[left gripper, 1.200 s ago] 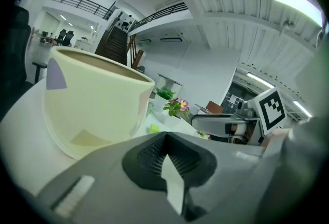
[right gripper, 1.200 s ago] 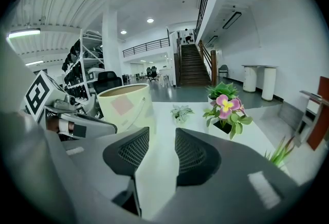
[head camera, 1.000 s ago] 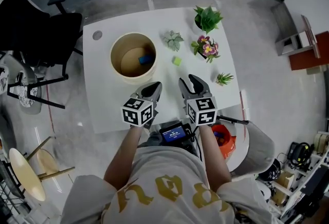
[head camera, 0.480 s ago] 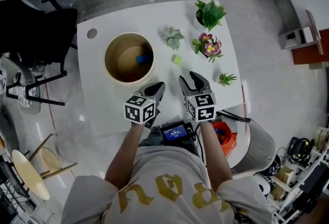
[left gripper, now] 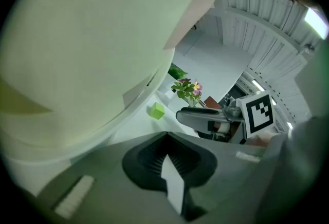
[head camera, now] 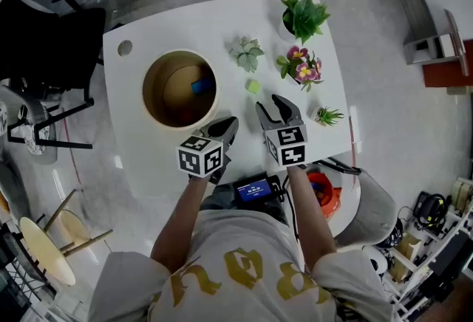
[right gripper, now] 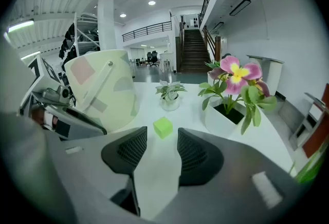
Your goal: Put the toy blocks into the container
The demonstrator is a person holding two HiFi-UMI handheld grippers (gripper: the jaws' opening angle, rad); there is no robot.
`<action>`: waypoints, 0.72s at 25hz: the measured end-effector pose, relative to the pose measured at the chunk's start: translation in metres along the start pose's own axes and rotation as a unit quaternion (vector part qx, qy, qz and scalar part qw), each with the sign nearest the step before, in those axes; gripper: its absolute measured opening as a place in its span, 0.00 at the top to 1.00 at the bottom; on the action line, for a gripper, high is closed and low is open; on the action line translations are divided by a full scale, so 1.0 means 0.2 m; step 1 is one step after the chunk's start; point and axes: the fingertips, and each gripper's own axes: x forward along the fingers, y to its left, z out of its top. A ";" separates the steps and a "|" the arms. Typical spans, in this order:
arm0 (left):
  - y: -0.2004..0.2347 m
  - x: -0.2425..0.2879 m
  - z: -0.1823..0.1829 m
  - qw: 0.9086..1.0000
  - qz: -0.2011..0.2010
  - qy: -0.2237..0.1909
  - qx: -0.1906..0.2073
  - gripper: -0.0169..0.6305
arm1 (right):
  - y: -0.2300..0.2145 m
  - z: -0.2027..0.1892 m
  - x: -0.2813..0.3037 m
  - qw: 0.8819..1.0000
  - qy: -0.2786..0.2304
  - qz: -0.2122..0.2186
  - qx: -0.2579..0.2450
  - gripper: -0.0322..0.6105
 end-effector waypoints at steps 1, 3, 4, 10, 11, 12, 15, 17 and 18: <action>0.00 0.01 -0.01 1.000 -0.001 0.005 0.007 0.97 | 0.00 0.00 0.01 1.000 0.001 0.001 -0.002 0.62; -0.01 0.02 -0.02 1.000 -0.003 0.014 0.021 0.97 | -0.01 0.00 0.04 1.000 0.005 0.003 -0.005 0.62; -0.02 0.03 -0.03 1.000 -0.004 0.016 0.024 0.97 | -0.01 -0.01 0.05 1.000 0.006 0.004 -0.006 0.62; -0.01 0.04 -0.04 1.000 -0.003 0.024 0.019 0.97 | -0.02 0.00 0.11 1.000 0.008 0.006 -0.017 0.62; -0.01 0.05 -0.04 1.000 -0.004 0.024 0.018 0.97 | -0.02 0.00 0.13 1.000 0.009 0.008 -0.020 0.62; -0.01 0.05 -0.05 1.000 -0.006 0.025 0.017 0.97 | -0.02 0.00 0.14 1.000 0.011 0.010 -0.023 0.62; -0.01 0.05 -0.06 0.999 -0.011 0.031 0.016 0.97 | 0.00 0.01 0.18 0.999 0.016 0.017 -0.034 0.62; -0.01 0.06 -0.06 0.999 -0.011 0.033 0.014 0.97 | 0.01 0.01 0.20 0.999 0.021 0.018 -0.046 0.62; -0.01 0.06 -0.07 0.999 -0.011 0.033 0.014 0.97 | 0.00 0.01 0.21 0.998 0.025 0.017 -0.053 0.62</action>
